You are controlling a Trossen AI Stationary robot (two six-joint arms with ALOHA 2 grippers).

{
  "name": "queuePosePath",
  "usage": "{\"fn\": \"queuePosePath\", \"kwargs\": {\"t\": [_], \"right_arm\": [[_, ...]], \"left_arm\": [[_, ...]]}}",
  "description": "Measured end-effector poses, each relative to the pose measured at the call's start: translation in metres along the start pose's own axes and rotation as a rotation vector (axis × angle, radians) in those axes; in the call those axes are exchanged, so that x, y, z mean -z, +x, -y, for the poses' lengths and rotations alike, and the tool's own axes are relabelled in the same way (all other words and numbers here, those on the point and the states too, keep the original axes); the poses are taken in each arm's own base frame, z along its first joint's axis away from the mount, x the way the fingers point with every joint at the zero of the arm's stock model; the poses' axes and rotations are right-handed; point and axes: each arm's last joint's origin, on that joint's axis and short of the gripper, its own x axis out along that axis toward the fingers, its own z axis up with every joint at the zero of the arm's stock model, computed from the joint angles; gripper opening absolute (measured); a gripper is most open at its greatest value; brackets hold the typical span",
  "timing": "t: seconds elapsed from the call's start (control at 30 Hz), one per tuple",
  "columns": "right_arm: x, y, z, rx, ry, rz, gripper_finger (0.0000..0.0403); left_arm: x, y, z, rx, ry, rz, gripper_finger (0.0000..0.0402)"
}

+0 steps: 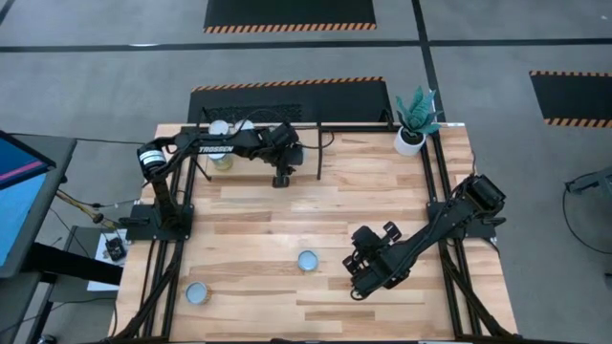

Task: Pick and place cans onto a shelf
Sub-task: Adjust the tuna can on the shelf

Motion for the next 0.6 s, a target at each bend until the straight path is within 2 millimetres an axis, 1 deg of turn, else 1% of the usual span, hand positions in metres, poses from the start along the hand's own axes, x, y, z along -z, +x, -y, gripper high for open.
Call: {"fn": "queuePosePath", "kwargs": {"t": [0.23, 0.47, 0.6], "right_arm": [[0.000, 0.000, 0.000, 0.000, -0.005, 0.000, 0.0024], [0.000, 0.000, 0.000, 0.001, -0.008, 0.000, 0.0024], [0.000, 0.000, 0.000, 0.001, -0.008, 0.000, 0.0024]], "left_arm": [[0.005, -0.001, -0.009, -0.019, 0.001, -0.003, 0.0103], [0.007, -0.003, -0.022, -0.085, -0.014, 0.018, 0.0103], [0.009, -0.003, -0.025, -0.095, -0.008, 0.021, 0.0103]]}}
